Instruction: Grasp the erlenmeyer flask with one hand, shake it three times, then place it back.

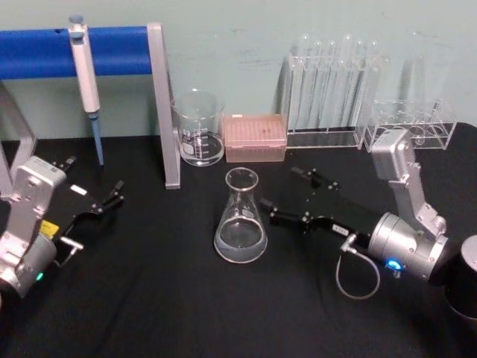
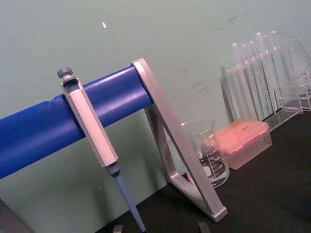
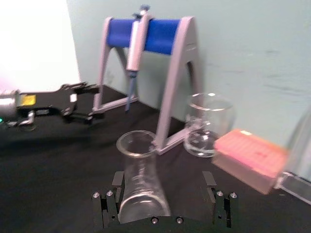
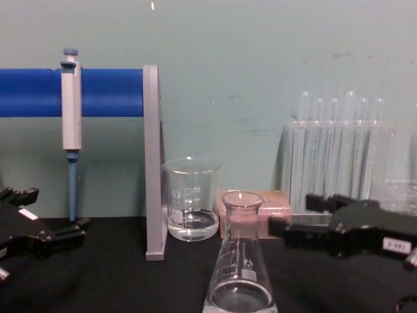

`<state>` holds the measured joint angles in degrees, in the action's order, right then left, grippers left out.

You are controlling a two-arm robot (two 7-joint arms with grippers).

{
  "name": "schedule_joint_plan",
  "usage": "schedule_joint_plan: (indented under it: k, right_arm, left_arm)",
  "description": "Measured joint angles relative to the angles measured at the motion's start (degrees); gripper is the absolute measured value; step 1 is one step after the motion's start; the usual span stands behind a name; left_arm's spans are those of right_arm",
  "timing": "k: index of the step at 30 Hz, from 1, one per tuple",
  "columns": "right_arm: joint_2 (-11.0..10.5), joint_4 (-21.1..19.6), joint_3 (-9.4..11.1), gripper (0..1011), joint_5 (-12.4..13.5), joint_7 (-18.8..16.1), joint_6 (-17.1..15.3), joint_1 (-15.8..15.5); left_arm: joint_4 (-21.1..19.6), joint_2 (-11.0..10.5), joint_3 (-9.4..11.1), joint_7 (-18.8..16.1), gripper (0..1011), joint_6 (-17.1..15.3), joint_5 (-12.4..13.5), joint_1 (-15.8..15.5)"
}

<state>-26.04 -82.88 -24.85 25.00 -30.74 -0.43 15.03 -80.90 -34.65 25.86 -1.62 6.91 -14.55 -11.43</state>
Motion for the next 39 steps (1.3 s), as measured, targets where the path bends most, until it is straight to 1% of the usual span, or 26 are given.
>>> schedule_joint_plan:
  k: [4, 5, 7, 10, 11, 13, 17, 18, 20, 21, 23, 27, 30, 34, 39]
  right_arm:
    - [0.27, -0.20, 1.76, 1003, 0.42, 2.39, 0.75, -0.31]
    - [0.27, -0.20, 1.76, 1003, 0.42, 2.39, 0.75, -0.31]
    - [0.85, -0.16, 2.70, 1002, 0.44, 3.86, 1.19, -0.32]
    - [2.51, 0.39, 4.13, 1002, 0.06, 6.97, 2.02, -0.23]
    - [2.51, 0.39, 4.13, 1003, 0.06, 6.97, 2.02, -0.23]
    - [4.31, 1.14, 5.21, 1003, -0.87, 9.80, 2.79, -0.06]
    - [6.43, 2.52, 6.09, 1003, -1.93, 12.77, 3.86, 0.26]
    - [7.32, 3.28, 6.37, 1002, -2.47, 13.87, 4.32, 0.46]
    - [8.53, 4.65, 6.55, 1003, -3.60, 15.31, 5.18, 0.89]
    - [8.53, 4.65, 6.55, 1003, -3.60, 15.31, 5.18, 0.89]
    - [9.81, 6.48, 6.60, 1003, -4.95, 16.67, 5.92, 1.41]
    - [10.92, 8.46, 6.59, 1003, -6.14, 17.59, 6.38, 1.97]
    - [11.98, 10.84, 6.42, 1003, -7.54, 18.23, 6.73, 2.59]
    - [12.71, 12.64, 6.32, 1002, -8.63, 18.49, 6.73, 3.05]
    - [13.28, 13.90, 6.31, 1003, -9.59, 18.49, 6.51, 3.30]
  left_arm:
    - [0.00, 0.00, 0.00, 0.00, 1001, 0.00, 0.00, 0.00]
    - [0.00, 0.00, 0.00, 0.00, 1001, 0.00, 0.00, 0.00]
    - [0.00, 0.00, 0.00, 0.00, 1001, 0.00, 0.00, 0.00]
    - [0.00, 0.00, 0.00, 0.00, 1001, 0.00, 0.00, 0.00]
    - [0.00, 0.00, 0.00, 0.00, 1001, 0.00, 0.00, 0.00]
    - [0.00, 0.00, 0.00, 0.00, 1001, 0.00, 0.00, 0.00]
    - [0.00, 0.00, 0.00, 0.00, 1001, 0.00, 0.00, 0.00]
    - [0.00, 0.00, 0.00, 0.00, 1001, 0.00, 0.00, 0.00]
    - [0.00, 0.00, 0.00, 0.00, 1001, 0.00, 0.00, 0.00]
    - [0.00, 0.00, 0.00, 0.00, 1001, 0.00, 0.00, 0.00]
    - [0.00, 0.00, 0.00, 0.00, 1001, 0.00, 0.00, 0.00]
    - [0.00, 0.00, 0.00, 0.00, 1001, 0.00, 0.00, 0.00]
    - [0.00, 0.00, 0.00, 0.00, 1001, 0.00, 0.00, 0.00]
    - [0.00, 0.00, 0.00, 0.00, 1001, 0.00, 0.00, 0.00]
    - [0.00, 0.00, 0.00, 0.00, 1001, 0.00, 0.00, 0.00]
